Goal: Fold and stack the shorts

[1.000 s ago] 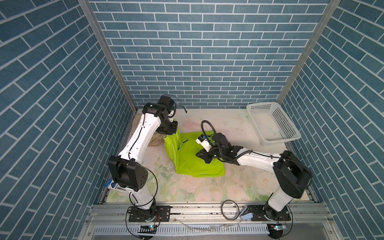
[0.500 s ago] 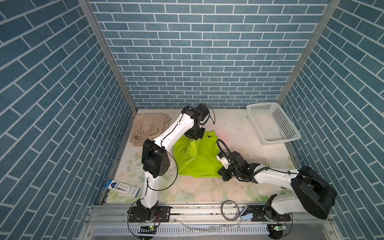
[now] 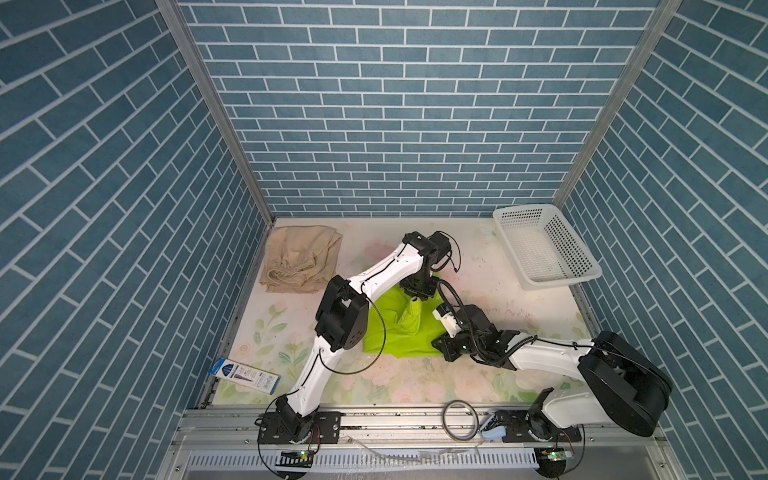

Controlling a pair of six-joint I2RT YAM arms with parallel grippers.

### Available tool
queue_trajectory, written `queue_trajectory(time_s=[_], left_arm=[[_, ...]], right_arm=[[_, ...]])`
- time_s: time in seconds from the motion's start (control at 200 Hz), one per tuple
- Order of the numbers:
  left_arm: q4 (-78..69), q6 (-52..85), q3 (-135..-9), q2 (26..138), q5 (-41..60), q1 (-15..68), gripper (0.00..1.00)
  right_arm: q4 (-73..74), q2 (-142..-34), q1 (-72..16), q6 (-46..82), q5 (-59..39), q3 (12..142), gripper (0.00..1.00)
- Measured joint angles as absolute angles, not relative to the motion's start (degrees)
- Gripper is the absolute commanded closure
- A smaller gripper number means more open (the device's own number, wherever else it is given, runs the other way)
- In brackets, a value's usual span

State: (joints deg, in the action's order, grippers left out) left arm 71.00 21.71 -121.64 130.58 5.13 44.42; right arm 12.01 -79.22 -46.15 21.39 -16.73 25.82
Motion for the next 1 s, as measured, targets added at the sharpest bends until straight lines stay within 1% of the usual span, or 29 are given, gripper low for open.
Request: queue_trajectory(time_s=[0.07,0.085,0.105,0.115,0.17,0.255,0.345,0.38,0.405,0.455,0.53,0.61,0.68,0.755,0.87,0.97,1.0], left_arm=[[69.5,21.9,-121.9,131.2,6.5,44.8,0.19],[69.3,22.6,-122.1,131.3,7.0,44.8,0.14],[69.3,21.9,-122.5,131.5,7.2,44.8,0.03],[69.2,22.4,-122.7,131.6,7.4,44.9,0.01],[68.8,22.2,-124.6,131.7,8.1,44.9,0.00],[68.1,22.0,-128.4,131.3,8.8,44.6,0.00],[67.2,21.6,-129.1,127.6,7.9,43.8,0.00],[67.1,21.6,-128.2,125.1,7.3,43.3,0.00],[66.8,21.5,-126.8,122.8,6.8,42.7,0.00],[65.8,21.4,-122.6,117.5,5.7,41.2,0.00],[63.7,21.5,-113.4,107.9,4.5,37.5,0.02],[60.2,22.0,-102.3,99.4,4.2,32.7,0.07],[57.2,22.7,-93.3,94.5,4.1,29.1,0.11],[54.2,23.2,-84.7,91.9,4.1,27.3,0.11],[51.6,23.6,-76.4,90.7,4.1,27.4,0.09],[51.0,23.7,-72.9,89.2,3.8,26.9,0.01],[51.0,23.7,-72.4,88.4,3.7,26.4,0.00]], right_arm=[[10.9,-76.4,-46.1,22.2,-16.6,25.2,0.79],[10.6,-75.4,-46.1,22.3,-16.6,24.9,0.79],[10.2,-73.8,-46.0,22.6,-16.4,24.4,0.78],[10.0,-73.0,-46.0,22.8,-16.3,24.1,0.78],[7.9,-66.9,-45.5,23.6,-15.7,21.9,0.77],[2.3,-56.8,-44.6,25.1,-14.1,19.2,0.73],[-5.2,-46.9,-44.1,25.8,-11.2,19.3,0.68],[-7.7,-44.9,-43.9,25.7,-10.2,20.2,0.68],[-9.6,-43.8,-43.7,25.6,-9.6,21.3,0.65],[-12.3,-43.4,-43.5,25.3,-8.7,24.0,0.63],[-14.4,-47.4,-43.0,23.5,-8.4,30.1,0.62],[-14.0,-55.7,-42.7,21.0,-9.8,37.3,0.64],[-11.1,-64.0,-42.6,19.3,-12.3,42.3,0.67],[-7.3,-71.6,-42.1,18.0,-15.2,44.6,0.71],[-2.7,-82.1,-41.3,16.5,-19.5,45.0,0.74],[0.4,-89.8,-40.1,16.1,-22.7,43.7,0.74],[1.0,-91.0,-39.9,16.1,-23.5,42.6,0.74]])
